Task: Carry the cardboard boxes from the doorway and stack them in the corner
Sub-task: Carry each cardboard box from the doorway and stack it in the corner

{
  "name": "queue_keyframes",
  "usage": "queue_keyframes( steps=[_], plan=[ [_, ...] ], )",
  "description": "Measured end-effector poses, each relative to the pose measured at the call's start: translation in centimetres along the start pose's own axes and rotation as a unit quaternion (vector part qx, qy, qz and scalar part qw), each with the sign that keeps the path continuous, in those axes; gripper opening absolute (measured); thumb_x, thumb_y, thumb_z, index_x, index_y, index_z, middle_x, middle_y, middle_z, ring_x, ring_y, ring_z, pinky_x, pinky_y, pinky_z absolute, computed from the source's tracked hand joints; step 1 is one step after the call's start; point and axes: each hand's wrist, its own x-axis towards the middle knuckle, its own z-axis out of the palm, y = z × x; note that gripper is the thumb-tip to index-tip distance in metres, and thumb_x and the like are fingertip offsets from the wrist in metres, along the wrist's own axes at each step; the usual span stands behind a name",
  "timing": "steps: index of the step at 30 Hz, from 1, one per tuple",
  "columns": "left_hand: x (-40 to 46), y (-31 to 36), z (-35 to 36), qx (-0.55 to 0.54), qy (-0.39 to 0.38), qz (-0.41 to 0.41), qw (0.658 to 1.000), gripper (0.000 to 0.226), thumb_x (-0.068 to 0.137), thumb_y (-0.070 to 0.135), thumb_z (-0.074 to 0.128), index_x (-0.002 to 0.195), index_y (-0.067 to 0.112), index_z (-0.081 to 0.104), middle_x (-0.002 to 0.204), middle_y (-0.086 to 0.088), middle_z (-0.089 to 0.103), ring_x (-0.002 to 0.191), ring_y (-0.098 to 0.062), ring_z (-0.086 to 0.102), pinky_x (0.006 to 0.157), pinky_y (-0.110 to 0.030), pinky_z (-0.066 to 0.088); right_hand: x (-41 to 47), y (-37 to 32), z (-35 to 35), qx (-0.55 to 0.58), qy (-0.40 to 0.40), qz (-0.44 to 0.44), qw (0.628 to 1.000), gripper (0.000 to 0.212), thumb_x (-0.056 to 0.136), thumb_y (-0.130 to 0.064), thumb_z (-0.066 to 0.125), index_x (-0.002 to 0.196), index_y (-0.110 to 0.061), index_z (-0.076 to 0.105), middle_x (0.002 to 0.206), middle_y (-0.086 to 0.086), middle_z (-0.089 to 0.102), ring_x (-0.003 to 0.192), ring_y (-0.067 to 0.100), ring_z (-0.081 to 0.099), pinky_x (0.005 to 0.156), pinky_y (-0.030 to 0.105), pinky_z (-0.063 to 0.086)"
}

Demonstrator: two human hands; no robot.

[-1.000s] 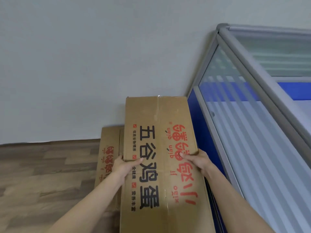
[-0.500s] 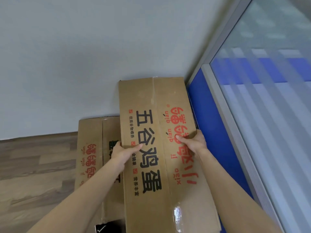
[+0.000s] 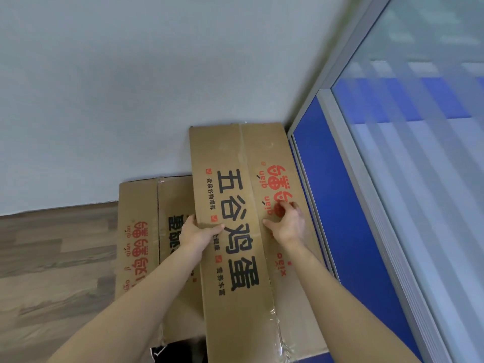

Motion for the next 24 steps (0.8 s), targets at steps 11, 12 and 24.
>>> queue_keyframes(
  steps=[11,12,24],
  plan=[
    [-6.0,5.2,-4.9,-0.105,0.052,0.062,0.991,0.029,0.092,0.017,0.072,0.119,0.014,0.064,0.103,-0.004,0.068,0.089,-0.018,0.065,0.073,-0.029,0.053,-3.3,-7.8,-8.2,0.120,-0.041,-0.033,0.991,0.033,0.099,-0.036,0.063,0.125,-0.017,0.065,0.103,-0.002,0.068,0.100,0.021,0.067,0.085,0.037,0.056],
    [-7.2,6.2,-6.3,-0.114,0.070,0.075,0.988,0.019,0.093,0.017,0.070,0.112,0.015,0.065,0.096,-0.001,0.066,0.083,-0.014,0.062,0.068,-0.025,0.049,-4.1,-9.4,-8.7,0.127,-0.046,-0.055,0.989,0.029,0.099,-0.037,0.062,0.120,-0.017,0.066,0.105,-0.001,0.071,0.103,0.022,0.068,0.091,0.040,0.056],
    [-24.6,4.0,-26.2,-0.301,0.163,0.174,0.924,0.004,0.097,0.016,0.063,0.097,0.012,0.063,0.085,-0.009,0.072,0.070,-0.021,0.068,0.060,-0.029,0.052,-24.5,-23.8,-9.3,0.138,-0.166,-0.247,0.945,0.033,0.106,-0.035,0.049,0.093,-0.008,0.061,0.075,0.008,0.068,0.058,0.019,0.062,0.053,0.028,0.045]
  ],
)
